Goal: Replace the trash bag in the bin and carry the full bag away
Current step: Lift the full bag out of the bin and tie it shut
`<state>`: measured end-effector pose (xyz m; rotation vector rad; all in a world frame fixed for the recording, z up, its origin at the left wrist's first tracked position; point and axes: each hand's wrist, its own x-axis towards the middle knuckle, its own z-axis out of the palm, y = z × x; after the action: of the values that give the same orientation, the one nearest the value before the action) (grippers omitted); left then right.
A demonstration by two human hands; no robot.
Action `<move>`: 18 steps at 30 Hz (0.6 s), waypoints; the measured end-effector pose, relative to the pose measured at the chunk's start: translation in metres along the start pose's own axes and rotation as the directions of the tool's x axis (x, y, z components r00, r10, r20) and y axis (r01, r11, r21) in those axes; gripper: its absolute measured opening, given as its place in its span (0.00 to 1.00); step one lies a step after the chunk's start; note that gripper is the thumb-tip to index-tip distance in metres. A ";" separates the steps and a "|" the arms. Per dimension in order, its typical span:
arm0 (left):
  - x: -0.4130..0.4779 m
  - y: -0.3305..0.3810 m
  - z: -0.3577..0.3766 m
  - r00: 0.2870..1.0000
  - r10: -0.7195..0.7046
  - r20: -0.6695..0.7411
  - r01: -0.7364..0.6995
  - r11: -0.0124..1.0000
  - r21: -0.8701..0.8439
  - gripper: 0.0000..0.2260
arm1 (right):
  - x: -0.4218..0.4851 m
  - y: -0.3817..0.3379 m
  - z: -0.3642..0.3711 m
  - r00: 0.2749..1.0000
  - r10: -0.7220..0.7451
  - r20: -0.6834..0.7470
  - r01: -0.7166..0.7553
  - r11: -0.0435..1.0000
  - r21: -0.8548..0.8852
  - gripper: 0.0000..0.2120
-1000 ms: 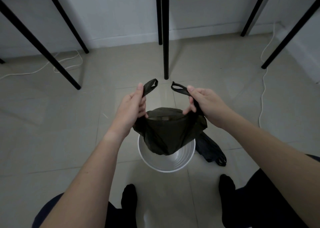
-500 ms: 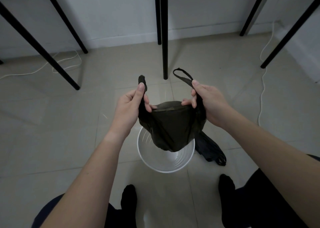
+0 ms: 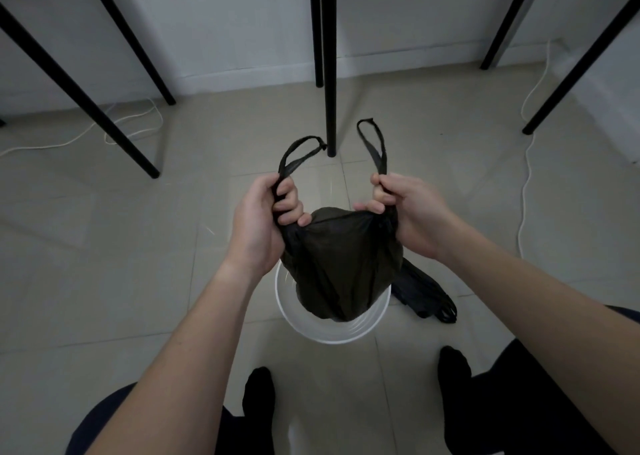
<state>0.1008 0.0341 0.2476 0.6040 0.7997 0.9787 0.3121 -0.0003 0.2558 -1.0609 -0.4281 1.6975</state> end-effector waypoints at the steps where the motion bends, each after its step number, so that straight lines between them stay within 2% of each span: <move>1: 0.000 0.000 0.000 1.000 0.010 0.003 -0.010 1.000 0.008 0.13 | 0.001 0.000 0.000 1.000 -0.020 -0.014 0.020 1.000 0.022 0.07; 4: 0.000 -0.003 0.001 0.998 0.061 0.030 -0.063 0.995 0.080 0.12 | 0.003 0.001 0.000 0.998 -0.023 -0.062 0.024 0.999 0.022 0.09; 9: -0.003 -0.008 0.006 0.991 0.069 0.118 -0.097 0.964 0.249 0.10 | 0.014 0.023 -0.005 0.994 -0.006 -0.113 -0.032 0.944 -0.330 0.11; 15: -0.002 -0.018 0.004 0.982 0.036 0.187 -0.130 0.846 0.518 0.11 | 0.019 0.031 -0.008 0.990 -0.039 -0.132 -0.041 0.833 -0.552 0.13; 18: 0.000 -0.023 0.003 0.986 -0.005 0.167 -0.098 0.788 0.607 0.12 | 0.020 0.032 -0.009 0.991 -0.059 -0.122 -0.028 0.789 -0.613 0.14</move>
<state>0.1138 0.0236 0.2320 1.2614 0.9655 0.6855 0.2994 0.0034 0.2194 -1.6267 -0.9435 1.4820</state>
